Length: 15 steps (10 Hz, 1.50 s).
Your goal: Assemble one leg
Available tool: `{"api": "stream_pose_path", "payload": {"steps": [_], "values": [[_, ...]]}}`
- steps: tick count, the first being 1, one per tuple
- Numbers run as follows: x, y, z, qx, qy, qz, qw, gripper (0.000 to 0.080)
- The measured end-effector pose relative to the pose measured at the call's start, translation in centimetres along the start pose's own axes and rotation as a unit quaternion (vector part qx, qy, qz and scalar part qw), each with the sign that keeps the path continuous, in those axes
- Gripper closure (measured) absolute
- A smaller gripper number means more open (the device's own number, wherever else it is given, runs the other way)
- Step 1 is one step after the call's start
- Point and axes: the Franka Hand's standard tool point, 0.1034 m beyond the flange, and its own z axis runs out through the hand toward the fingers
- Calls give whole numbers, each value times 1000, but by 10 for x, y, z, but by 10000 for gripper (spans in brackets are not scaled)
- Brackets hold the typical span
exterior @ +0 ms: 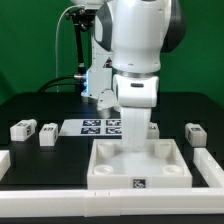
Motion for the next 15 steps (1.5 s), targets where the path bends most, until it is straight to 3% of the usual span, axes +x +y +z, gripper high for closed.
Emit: {"api": "stream_pose_path", "payload": {"steps": [4, 11, 12, 14, 15], "values": [[25, 11, -3, -10, 6, -14, 1000, 732], [24, 16, -3, -8, 4, -11, 1000, 732], [24, 16, -3, -8, 4, -11, 1000, 539], [24, 16, -3, -8, 4, -11, 1000, 265], [24, 16, -3, -8, 4, -11, 1000, 265]]}}
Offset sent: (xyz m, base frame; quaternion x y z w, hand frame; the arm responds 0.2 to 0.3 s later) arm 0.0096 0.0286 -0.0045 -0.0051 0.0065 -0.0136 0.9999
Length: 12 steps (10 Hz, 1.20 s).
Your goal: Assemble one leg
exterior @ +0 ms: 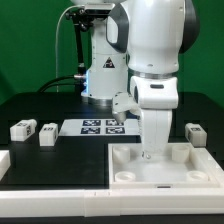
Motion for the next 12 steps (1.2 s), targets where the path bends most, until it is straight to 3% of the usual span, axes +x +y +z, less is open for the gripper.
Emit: {"api": "stream_pose_path", "payload": {"steps": [1, 2, 7, 12], "values": [[0, 0, 0, 0, 0, 0, 1000, 174], [0, 0, 0, 0, 0, 0, 1000, 157], [-1, 0, -1, -1, 0, 3, 1000, 150], [4, -14, -41, -26, -3, 75, 997, 150]]}}
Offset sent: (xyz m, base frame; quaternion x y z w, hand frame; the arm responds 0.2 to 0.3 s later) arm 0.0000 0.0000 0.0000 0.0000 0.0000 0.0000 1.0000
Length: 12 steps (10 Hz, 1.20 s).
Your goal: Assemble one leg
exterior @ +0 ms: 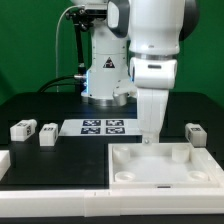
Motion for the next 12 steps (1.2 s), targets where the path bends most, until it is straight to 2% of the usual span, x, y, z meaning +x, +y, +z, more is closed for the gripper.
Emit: {"api": "stream_pose_path", "payload": {"steps": [3, 6, 8, 9, 11, 12], "values": [[-1, -2, 1, 1, 0, 20, 1000, 150], [1, -2, 1, 3, 2, 147, 989, 150], [2, -8, 2, 15, 9, 306, 952, 150], [3, -12, 5, 21, 9, 346, 938, 150], [6, -20, 10, 29, 15, 454, 890, 150], [9, -23, 11, 37, 16, 513, 858, 150]]}}
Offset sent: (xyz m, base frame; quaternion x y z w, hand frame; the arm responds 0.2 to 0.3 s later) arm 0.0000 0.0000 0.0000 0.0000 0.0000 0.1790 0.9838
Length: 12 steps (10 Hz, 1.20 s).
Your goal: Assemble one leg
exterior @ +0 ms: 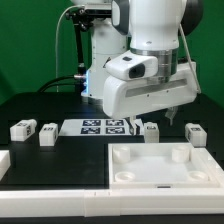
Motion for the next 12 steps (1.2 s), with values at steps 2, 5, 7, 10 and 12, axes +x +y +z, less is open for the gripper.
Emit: {"api": "stream_pose_path", "payload": {"steps": [2, 5, 7, 10, 12], "values": [[-3, -22, -1, 3, -2, 35, 999, 150], [2, -64, -8, 4, 3, 38, 999, 150], [3, -87, -5, 7, 1, 48, 999, 150], [8, -100, 0, 8, -9, 50, 999, 150], [1, -99, 1, 5, -44, 49, 998, 150]]}}
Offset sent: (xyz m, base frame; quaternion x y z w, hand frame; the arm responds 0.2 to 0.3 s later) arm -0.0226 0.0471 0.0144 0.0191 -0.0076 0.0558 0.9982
